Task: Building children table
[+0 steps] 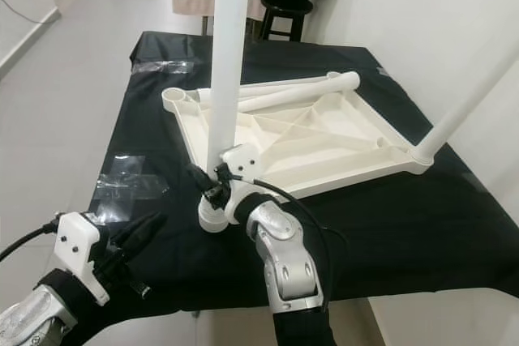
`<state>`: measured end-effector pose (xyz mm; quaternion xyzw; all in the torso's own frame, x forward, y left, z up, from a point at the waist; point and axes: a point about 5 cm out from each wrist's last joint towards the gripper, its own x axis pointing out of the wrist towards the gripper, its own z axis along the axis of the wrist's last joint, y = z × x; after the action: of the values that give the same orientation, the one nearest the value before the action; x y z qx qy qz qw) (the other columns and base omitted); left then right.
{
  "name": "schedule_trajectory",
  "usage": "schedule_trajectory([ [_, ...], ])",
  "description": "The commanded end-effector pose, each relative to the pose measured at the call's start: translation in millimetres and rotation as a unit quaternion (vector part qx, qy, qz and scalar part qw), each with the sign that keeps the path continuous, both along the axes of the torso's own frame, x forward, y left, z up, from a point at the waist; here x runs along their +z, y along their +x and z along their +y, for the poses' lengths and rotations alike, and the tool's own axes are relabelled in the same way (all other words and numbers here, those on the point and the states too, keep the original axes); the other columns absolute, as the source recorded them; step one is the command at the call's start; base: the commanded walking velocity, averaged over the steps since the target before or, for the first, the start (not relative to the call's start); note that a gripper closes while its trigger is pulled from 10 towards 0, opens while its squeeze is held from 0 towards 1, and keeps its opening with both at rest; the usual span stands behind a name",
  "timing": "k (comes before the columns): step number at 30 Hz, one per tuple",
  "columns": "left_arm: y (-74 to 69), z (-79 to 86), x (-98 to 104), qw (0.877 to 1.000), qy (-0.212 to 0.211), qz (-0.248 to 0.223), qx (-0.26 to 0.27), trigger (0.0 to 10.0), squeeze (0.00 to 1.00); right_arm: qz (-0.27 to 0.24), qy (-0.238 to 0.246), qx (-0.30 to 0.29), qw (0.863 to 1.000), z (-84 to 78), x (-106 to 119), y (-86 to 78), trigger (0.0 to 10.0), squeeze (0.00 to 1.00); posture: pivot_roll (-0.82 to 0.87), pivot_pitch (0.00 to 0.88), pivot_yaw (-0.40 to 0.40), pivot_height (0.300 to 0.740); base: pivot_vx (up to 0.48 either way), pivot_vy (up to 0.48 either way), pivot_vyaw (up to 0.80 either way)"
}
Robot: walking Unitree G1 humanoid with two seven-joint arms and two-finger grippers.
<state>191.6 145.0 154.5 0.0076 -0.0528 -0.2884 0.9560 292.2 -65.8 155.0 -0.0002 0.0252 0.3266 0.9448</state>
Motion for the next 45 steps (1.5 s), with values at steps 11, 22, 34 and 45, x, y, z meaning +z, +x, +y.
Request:
schedule_trajectory([
  [11,4.5,-3.3,-2.4,1.000,0.002,-0.001,-0.001,10.0,0.00,-0.035,0.024,0.221,0.974,-14.6,32.3,14.7,10.0,0.00,0.15,0.094,-0.128,0.740,0.000,0.000,0.00],
  [22,6.8,-5.3,-2.9,1.000,0.000,-0.004,0.001,10.0,0.00,-0.033,0.005,0.366,0.930,-30.7,47.0,33.0,0.0,0.00,0.14,0.090,-0.123,0.740,0.000,0.000,0.00],
  [34,5.2,-5.7,-2.1,1.000,-0.001,-0.005,0.003,10.0,0.00,-0.039,-0.016,0.358,0.933,-40.1,40.6,36.8,0.0,0.00,0.14,0.105,-0.125,0.740,0.000,0.000,0.00],
  [45,2.2,-0.2,1.3,1.000,-0.009,-0.003,0.002,10.0,0.00,0.028,-0.005,-0.103,0.994,-17.7,-19.5,-0.4,0.0,0.00,0.10,0.131,-0.088,0.740,0.000,0.000,0.00],
])
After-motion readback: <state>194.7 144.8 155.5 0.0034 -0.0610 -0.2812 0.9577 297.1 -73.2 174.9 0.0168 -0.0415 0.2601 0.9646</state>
